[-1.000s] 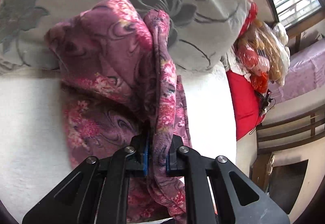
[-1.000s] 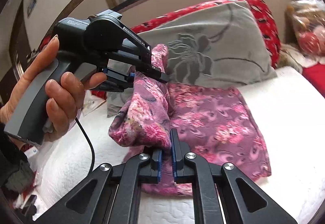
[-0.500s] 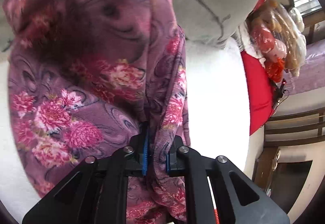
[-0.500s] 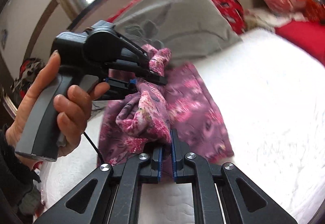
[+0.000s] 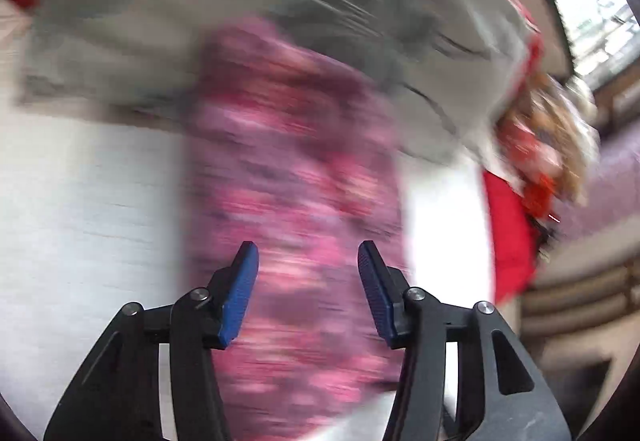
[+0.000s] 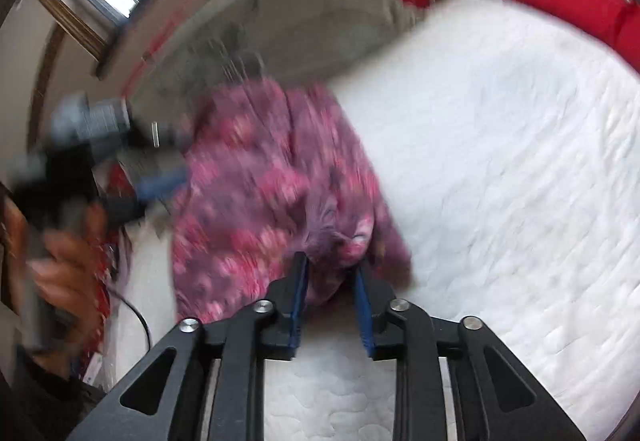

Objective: Fold small clothes
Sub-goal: 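Lift and fold the held shirt side over the body with both grippers, then open both grippers and release the folded strip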

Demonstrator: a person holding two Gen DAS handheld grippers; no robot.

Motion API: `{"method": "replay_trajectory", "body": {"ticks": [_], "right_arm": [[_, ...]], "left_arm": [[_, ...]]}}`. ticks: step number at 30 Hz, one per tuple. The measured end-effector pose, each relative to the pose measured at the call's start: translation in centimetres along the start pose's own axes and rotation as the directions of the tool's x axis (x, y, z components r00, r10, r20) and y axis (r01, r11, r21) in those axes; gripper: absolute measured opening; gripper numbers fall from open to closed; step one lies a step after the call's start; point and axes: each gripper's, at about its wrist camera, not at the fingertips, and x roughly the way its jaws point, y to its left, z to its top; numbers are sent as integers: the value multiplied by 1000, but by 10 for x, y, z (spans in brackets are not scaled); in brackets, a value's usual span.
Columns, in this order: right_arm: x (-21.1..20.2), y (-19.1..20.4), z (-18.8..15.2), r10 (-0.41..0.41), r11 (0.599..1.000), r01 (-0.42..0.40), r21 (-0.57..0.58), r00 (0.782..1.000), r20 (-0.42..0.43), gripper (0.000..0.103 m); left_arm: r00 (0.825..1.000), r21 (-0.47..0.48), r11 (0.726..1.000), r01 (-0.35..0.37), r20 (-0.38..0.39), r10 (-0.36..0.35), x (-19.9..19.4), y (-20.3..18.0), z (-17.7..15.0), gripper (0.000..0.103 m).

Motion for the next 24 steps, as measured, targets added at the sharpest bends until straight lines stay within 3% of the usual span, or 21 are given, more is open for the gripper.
{"method": "replay_trajectory", "body": {"ticks": [2, 4, 7, 11, 12, 14, 17, 18, 20, 21, 24], "right_arm": [[-12, 2, 18, 6, 1000, -6, -8, 996, 91, 74], [-2, 6, 48, 33, 999, -30, -26, 992, 120, 78], [55, 16, 92, 92, 995, -93, -32, 996, -6, 78], [128, 28, 113, 31, 998, -39, -57, 991, -133, 77], [147, 32, 115, 26, 997, -39, -70, 982, -187, 72], [156, 46, 112, 20, 988, -50, -145, 979, -203, 16], [135, 74, 108, 16, 940, -58, -337, 992, -124, 9], [126, 75, 109, 18, 936, -47, -348, 996, -85, 9], [123, 63, 116, 9, 957, -20, -289, 999, -39, 8], [127, 54, 118, -20, 966, 9, -260, 999, -38, 7], [160, 22, 114, -103, 983, 75, -165, 981, -167, 7]], "left_arm": [[1000, -50, 998, -26, 7, 26, -3, 28, -2, 50], [1000, -106, 994, -7, -24, 4, 1, 48, -8, 50], [999, -123, 992, 27, -40, -32, 6, 61, -17, 50], [999, -97, 995, 32, -22, -35, 1, 59, -20, 50], [999, -92, 995, 28, -15, -30, -1, 58, -19, 50], [1000, -72, 997, 12, 12, -11, -7, 55, -17, 50], [998, -41, 999, -34, 55, 36, -5, 43, -15, 51], [996, -27, 998, -54, 65, 56, -2, 42, -17, 56], [994, 0, 996, -90, 65, 90, 12, 36, -25, 68], [994, 8, 995, -101, 52, 101, 22, 33, -29, 69], [995, 17, 995, -94, 29, 93, 29, 35, -36, 69]]}}
